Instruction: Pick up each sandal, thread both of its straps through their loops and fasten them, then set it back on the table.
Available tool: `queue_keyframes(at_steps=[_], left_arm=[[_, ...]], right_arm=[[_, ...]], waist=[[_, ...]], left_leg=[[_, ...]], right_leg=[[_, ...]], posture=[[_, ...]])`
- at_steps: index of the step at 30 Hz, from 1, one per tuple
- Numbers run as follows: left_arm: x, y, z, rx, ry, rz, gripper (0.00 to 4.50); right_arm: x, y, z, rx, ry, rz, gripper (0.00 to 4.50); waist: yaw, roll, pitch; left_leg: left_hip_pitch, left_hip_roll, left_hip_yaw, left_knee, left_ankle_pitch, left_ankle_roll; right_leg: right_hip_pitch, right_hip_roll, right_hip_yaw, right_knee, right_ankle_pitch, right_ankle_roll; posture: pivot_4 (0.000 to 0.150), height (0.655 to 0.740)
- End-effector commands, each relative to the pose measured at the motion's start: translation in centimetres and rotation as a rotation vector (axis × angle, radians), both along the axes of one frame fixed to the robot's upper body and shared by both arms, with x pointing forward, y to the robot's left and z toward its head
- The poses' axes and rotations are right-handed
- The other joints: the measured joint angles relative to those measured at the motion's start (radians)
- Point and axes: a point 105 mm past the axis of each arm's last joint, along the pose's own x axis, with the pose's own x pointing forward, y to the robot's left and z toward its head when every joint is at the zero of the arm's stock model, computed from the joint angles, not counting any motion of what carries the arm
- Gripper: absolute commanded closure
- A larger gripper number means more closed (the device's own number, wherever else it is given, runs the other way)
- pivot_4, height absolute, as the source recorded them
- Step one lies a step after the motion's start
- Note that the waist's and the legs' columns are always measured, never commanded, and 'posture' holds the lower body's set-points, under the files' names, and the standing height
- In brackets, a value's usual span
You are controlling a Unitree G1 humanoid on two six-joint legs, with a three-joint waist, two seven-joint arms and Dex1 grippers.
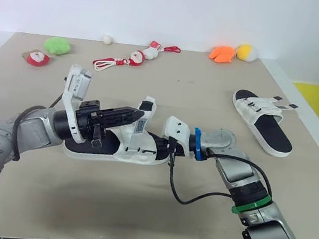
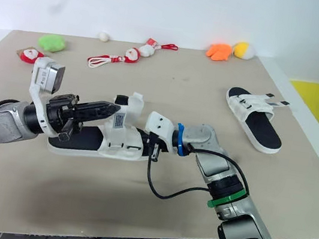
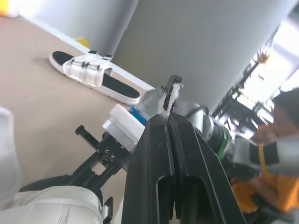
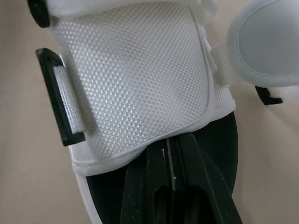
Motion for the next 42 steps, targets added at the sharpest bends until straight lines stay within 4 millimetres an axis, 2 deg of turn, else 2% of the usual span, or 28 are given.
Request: queue_keyframes(at_steps=[1,7,14,19,32,42], left_arm=[[0.4,1.2,2.8,-0.125,-0.037,0.057,4.48],[2.0,2.1,0.2,-0.129,0.1,0.141,4.48],[4.0,3.8,-0.6,-0.219,0.209,0.236,4.48],[4.4,4.0,-1.8,-0.224,0.27,0.251,4.48],[5.6,4.8,-2.5,-0.354,0.402,0.229,4.48],[6.2,4.1,-4.1,-0.331,0.46,0.204,4.48]], right_arm=[[0.0,-1.3,-2.8,-0.094,0.058,-0.053,4.5],[-0.1,-1.3,-2.9,-0.097,0.05,-0.047,4.5],[-0.1,-1.5,-2.9,-0.102,0.043,-0.048,4.5],[-0.2,-1.5,-2.9,-0.102,0.043,-0.047,4.5],[-0.3,-1.4,-2.8,-0.099,0.042,-0.041,4.5],[-0.5,-1.3,-2.8,-0.096,0.045,-0.034,4.5]], waist=[[0.001,0.0,0.0],[0.001,0.0,0.0],[0.001,0.0,0.0],[0.002,-0.001,0.0],[0.002,-0.001,0.0],[0.002,-0.001,0.0]], left_leg=[[0.0,0.0,0.0,0.0,0.0,0.0],[-0.001,0.0,0.0,0.001,0.0,0.0],[-0.001,-0.001,-0.001,0.003,0.0,0.0],[-0.001,-0.001,-0.001,0.004,0.0,-0.001],[-0.001,-0.001,-0.001,0.004,0.0,-0.001],[-0.002,-0.001,-0.001,0.004,0.0,-0.001]], right_leg=[[0.0,0.0,0.0,0.0,0.0,0.0],[0.0,0.0,0.0,0.0,0.0,0.0],[0.001,0.0,0.0,0.0,0.0,-0.001],[0.001,0.0,0.0,0.0,0.001,-0.001],[0.001,0.0,0.0,-0.001,0.001,-0.001],[0.001,0.0,0.0,-0.001,0.001,-0.001]], posture=[[0.15,0.74],[0.15,0.74],[0.15,0.74],[0.15,0.74],[0.15,0.74],[0.15,0.74]])
